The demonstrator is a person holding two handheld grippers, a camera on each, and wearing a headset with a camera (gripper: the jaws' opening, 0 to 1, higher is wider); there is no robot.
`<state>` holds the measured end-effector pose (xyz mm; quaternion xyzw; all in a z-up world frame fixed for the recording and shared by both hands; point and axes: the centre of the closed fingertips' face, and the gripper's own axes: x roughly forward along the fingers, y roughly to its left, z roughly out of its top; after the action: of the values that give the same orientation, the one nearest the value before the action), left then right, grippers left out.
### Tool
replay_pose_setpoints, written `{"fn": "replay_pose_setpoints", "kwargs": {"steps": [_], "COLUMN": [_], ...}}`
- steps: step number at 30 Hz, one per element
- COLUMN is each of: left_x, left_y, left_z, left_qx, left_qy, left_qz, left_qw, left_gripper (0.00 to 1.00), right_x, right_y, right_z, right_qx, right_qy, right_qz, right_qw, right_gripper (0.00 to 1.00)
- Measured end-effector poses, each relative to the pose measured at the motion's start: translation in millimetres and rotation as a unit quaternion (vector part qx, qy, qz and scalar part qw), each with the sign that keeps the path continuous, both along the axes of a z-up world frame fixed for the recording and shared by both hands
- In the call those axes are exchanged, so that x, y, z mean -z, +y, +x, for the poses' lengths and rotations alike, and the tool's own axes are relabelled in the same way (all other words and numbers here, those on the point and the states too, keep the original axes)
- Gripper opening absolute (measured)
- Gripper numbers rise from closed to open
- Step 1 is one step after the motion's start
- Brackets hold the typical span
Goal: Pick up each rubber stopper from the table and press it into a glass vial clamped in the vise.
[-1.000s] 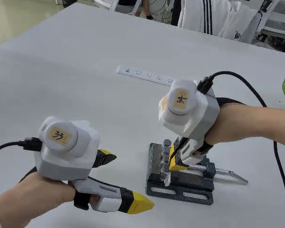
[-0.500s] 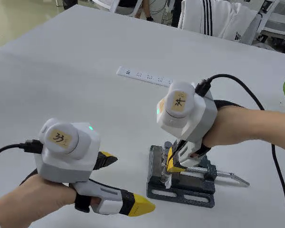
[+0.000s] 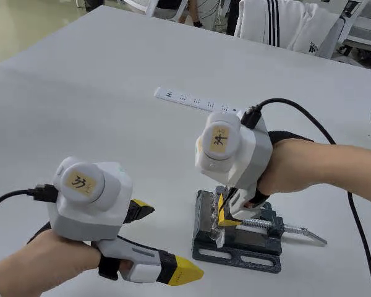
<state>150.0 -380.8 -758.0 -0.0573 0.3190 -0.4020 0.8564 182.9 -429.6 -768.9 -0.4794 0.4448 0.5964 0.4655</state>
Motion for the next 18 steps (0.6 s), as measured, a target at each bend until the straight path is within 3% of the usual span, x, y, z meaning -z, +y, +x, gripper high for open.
{"fn": "replay_pose_setpoints", "kwargs": {"steps": [7, 9, 14, 18], "left_x": [-3.1, -5.0, -5.2, -6.7], "left_y": [0.9, 0.3, 2.0, 2.3], "left_z": [1.8, 2.3, 4.5, 4.5], "left_qx": [0.0, 0.001, 0.001, 0.002], "left_qy": [-0.005, -0.007, -0.013, -0.015], "left_qz": [0.003, 0.005, 0.008, 0.009], "left_qw": [1.0, 1.0, 0.9999, 0.9998], "left_gripper": [0.88, 0.88, 0.88, 0.88], "right_x": [-1.8, -1.0, -3.1, -5.4], "right_y": [-0.2, 0.3, -1.4, 0.6], "right_z": [-1.4, 0.6, -1.4, -5.7], "right_qx": [0.003, 0.028, 0.031, 0.069], "right_qy": [-0.001, 0.009, 0.012, 0.03], "right_qz": [0.013, 0.024, 0.055, 0.087], "right_qw": [0.9999, 0.9993, 0.9979, 0.9934], "right_gripper": [0.0, 0.0, 0.0, 0.02]}}
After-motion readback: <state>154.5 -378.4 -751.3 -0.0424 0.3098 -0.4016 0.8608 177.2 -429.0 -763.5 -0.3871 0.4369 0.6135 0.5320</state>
